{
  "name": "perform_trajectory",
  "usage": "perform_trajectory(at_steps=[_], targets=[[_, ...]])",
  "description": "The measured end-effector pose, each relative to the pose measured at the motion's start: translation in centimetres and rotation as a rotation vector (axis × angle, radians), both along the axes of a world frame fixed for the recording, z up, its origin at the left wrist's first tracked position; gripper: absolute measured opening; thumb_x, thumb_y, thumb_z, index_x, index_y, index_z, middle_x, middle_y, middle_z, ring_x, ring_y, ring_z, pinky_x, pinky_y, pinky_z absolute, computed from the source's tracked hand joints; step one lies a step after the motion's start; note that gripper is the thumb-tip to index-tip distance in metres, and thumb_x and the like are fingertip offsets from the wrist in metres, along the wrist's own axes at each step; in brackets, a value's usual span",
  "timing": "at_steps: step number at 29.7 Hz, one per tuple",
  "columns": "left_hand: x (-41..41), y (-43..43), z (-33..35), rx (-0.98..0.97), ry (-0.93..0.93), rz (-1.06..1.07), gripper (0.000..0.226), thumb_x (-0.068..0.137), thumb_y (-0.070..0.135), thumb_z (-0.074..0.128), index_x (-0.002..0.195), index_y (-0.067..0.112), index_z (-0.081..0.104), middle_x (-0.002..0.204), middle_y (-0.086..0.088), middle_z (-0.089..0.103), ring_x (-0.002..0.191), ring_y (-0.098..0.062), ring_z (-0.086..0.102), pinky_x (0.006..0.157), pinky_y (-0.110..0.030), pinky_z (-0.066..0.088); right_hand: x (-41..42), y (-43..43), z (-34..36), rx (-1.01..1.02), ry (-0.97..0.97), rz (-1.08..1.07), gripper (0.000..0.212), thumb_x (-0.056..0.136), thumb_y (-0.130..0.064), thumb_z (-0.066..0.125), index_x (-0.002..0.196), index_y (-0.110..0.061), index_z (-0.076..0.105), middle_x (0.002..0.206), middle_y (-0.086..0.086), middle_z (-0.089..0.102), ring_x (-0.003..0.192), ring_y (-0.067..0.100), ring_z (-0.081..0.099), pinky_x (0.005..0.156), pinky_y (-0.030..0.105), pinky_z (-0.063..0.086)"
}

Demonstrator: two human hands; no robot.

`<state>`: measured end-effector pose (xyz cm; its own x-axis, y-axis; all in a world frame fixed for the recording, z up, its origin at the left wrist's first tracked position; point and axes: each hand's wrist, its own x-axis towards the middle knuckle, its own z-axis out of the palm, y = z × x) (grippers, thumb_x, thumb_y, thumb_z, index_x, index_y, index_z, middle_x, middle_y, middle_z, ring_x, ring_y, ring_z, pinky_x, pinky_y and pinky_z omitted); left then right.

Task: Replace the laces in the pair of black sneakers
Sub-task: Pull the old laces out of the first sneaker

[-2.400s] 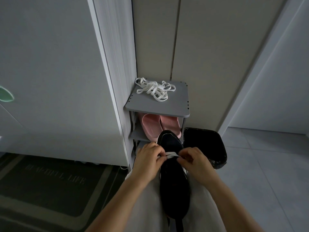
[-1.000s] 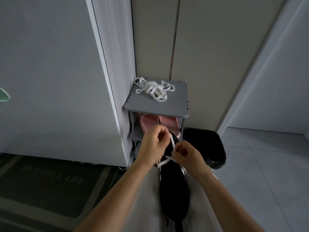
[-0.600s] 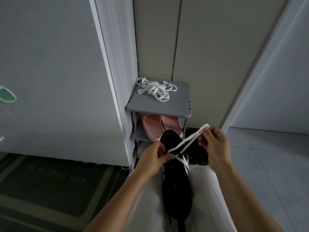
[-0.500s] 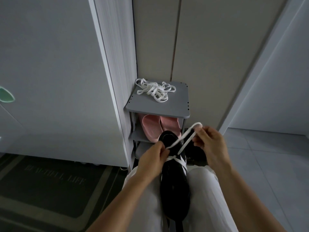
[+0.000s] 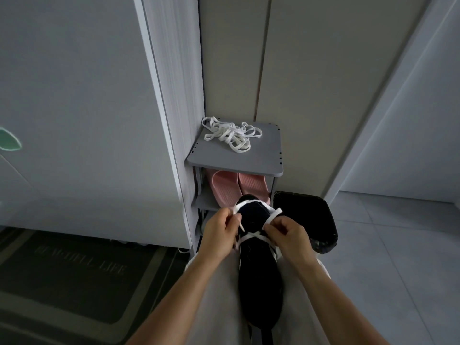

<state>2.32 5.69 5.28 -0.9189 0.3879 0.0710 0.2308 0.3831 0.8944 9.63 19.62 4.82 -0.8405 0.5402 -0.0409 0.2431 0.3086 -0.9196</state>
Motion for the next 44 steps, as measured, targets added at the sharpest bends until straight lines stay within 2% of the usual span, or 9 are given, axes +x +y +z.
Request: perform_trajectory(at_steps=[3,8,14,19,24,27,30,37,44], targets=[[-1.8,-1.4,2.2,0.188,-0.046,0.126,0.026,0.097,0.022,0.045,0.071,0.018,0.046,0.053,0.001,0.048,0.047,-0.009,0.043,0.053,-0.026,0.037,0.2,1.5,-0.2,-0.190,0.140,-0.177,0.017,0.087,-0.009,0.061,0.070,-0.010,0.058,0.059,0.004,0.052,0.056,0.017,0.047,0.055,0.031,0.043],[-3.3,-3.0,3.3,0.314,-0.134,0.184,0.020,0.096,0.023,0.047,0.079,0.014,0.051,0.055,0.002,0.052,0.043,-0.005,0.045,0.047,-0.023,0.037,0.3,4.4,1.2,-0.472,0.298,-0.341,0.015,0.091,-0.014,0.057,0.077,-0.013,0.058,0.065,0.000,0.052,0.058,0.009,0.047,0.053,0.014,0.044],[1.1,0.0,0.1,-0.071,-0.291,-0.069,0.033,0.091,0.045,0.048,0.095,0.015,0.062,0.075,0.006,0.057,0.076,-0.011,0.057,0.060,-0.016,0.040,0.6,1.1,0.2,-0.200,-0.095,0.069,0.014,0.087,-0.022,0.063,0.085,-0.008,0.063,0.073,0.005,0.062,0.069,0.016,0.057,0.071,0.033,0.048],[0.6,0.9,-0.3,-0.121,-0.156,-0.060,0.022,0.094,0.024,0.050,0.076,0.013,0.054,0.069,0.003,0.053,0.075,-0.021,0.057,0.065,-0.027,0.037,0.2,0.2,0.4,-0.183,-0.022,0.021,0.014,0.083,-0.016,0.067,0.072,-0.009,0.063,0.056,-0.007,0.058,0.050,-0.003,0.054,0.051,0.011,0.042],[0.2,0.2,-0.6,-0.074,-0.099,-0.046,0.036,0.095,0.013,0.049,0.059,0.019,0.044,0.057,0.005,0.046,0.057,-0.012,0.046,0.053,-0.019,0.033,-0.2,-0.2,-0.2,-0.134,0.023,-0.051,0.014,0.088,-0.013,0.062,0.077,-0.004,0.062,0.063,0.001,0.060,0.057,0.009,0.054,0.053,0.014,0.044],[-1.8,-1.4,0.6,0.070,-0.199,0.222,0.029,0.096,0.018,0.046,0.067,0.016,0.050,0.061,0.000,0.048,0.056,-0.012,0.043,0.054,-0.026,0.034,0.2,1.8,0.0,-0.249,0.158,-0.255,0.018,0.089,-0.016,0.060,0.073,-0.009,0.060,0.063,0.004,0.057,0.059,0.015,0.049,0.056,0.025,0.041],[-4.6,-4.2,2.1,0.293,-0.261,0.429,0.023,0.097,0.022,0.046,0.075,0.016,0.052,0.062,-0.002,0.047,0.054,-0.012,0.041,0.053,-0.024,0.035,0.9,4.7,1.3,-0.375,0.275,-0.411,0.017,0.091,-0.018,0.057,0.075,-0.014,0.060,0.066,0.001,0.057,0.057,0.005,0.054,0.053,0.012,0.044],[-0.6,-1.3,-0.5,0.003,-0.446,0.051,0.020,0.096,0.021,0.048,0.098,0.008,0.062,0.061,0.001,0.054,0.044,-0.006,0.045,0.044,-0.016,0.034,0.8,1.5,0.5,-0.312,-0.052,0.028,0.013,0.089,-0.019,0.060,0.082,-0.010,0.066,0.070,-0.001,0.064,0.065,0.010,0.057,0.065,0.022,0.045],[0.4,0.9,-0.8,-0.045,-0.372,0.050,0.032,0.088,0.028,0.060,0.090,-0.004,0.061,0.066,-0.005,0.055,0.060,-0.018,0.051,0.060,-0.028,0.041,0.4,0.0,0.6,-0.266,0.006,0.010,0.008,0.084,-0.011,0.065,0.077,-0.007,0.065,0.060,-0.005,0.060,0.048,-0.005,0.056,0.049,0.007,0.042]])
